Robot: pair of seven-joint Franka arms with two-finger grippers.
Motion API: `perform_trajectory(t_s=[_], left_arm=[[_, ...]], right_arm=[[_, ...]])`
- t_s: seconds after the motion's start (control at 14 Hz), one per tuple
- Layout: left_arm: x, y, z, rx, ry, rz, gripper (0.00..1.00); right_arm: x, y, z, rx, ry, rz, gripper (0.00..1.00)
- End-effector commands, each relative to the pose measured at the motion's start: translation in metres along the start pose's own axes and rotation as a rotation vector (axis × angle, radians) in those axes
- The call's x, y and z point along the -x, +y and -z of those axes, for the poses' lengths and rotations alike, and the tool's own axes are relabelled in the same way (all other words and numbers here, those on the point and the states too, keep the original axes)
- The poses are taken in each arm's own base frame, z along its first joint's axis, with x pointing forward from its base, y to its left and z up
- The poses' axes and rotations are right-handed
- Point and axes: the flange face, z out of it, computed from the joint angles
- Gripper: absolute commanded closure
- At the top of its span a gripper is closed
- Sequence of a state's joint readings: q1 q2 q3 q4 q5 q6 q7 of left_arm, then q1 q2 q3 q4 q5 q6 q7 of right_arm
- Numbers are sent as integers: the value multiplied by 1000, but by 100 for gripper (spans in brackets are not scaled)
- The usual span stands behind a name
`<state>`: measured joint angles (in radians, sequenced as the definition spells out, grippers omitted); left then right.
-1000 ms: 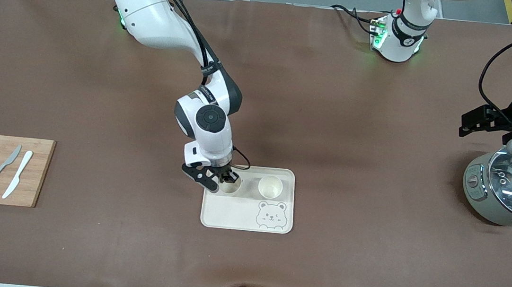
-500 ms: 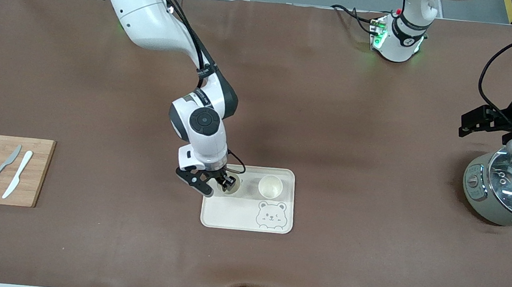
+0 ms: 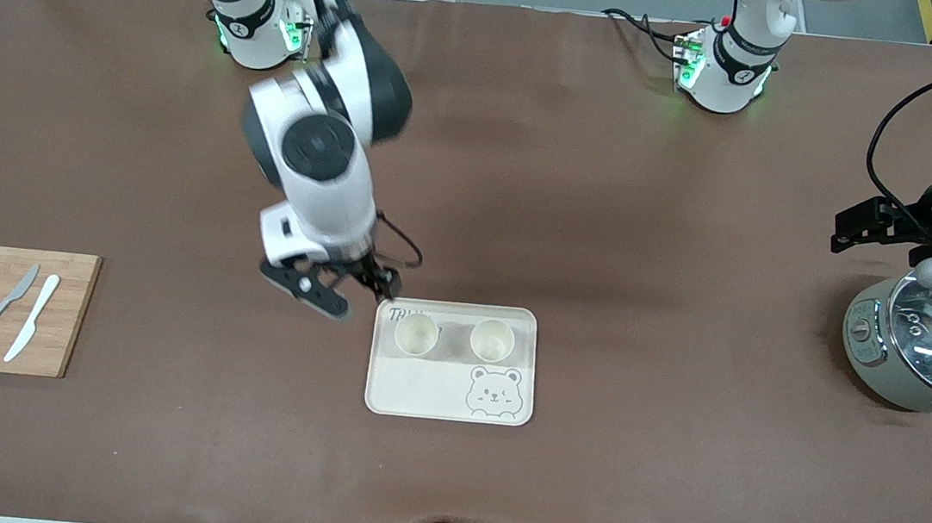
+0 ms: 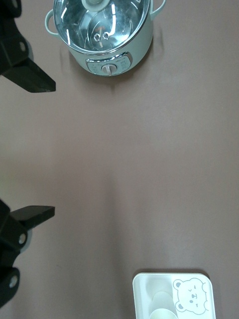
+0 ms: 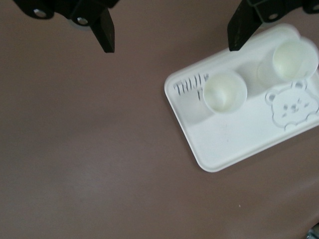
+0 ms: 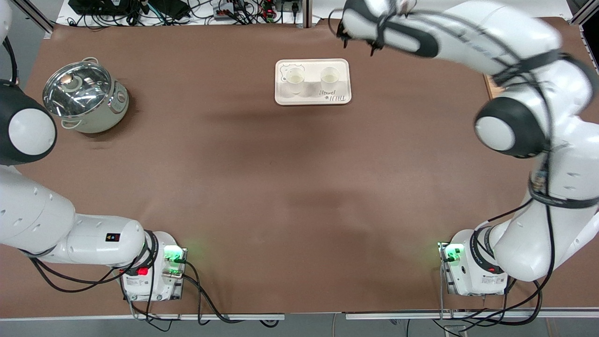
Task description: Place white IKEA cup upright on tray with both arms
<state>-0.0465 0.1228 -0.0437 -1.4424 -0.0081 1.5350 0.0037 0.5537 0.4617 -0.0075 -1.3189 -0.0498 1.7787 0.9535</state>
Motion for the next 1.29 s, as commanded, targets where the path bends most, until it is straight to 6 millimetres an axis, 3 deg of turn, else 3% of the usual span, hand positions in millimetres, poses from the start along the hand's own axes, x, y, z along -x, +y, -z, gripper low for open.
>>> perform_trajectory(t_s=[0.0,0.14,0.29,0.5,0.64,0.79,0.93,1.21], left_arm=[[0,0,6,-26,13,4,0],[0,-1,6,-28,13,4,0],[1,-1,7,-26,16,4,0],[2,-2,8,-28,18,6,0],[2,-4,8,-28,18,7,0],[2,-4,9,-28,19,7,0],[3,-4,12,-27,24,10,0],[3,-2,11,-25,26,3,0]], right_arm=[[18,76,98,-23,-71,57,0],[34,126,141,-15,-79,106,0],[42,183,162,-24,-56,156,0],[23,290,172,-43,-32,273,0],[18,343,170,-57,8,306,0],[-5,393,163,-55,20,344,0],[-25,427,161,-58,48,353,0],[-42,425,156,-62,26,296,0]])
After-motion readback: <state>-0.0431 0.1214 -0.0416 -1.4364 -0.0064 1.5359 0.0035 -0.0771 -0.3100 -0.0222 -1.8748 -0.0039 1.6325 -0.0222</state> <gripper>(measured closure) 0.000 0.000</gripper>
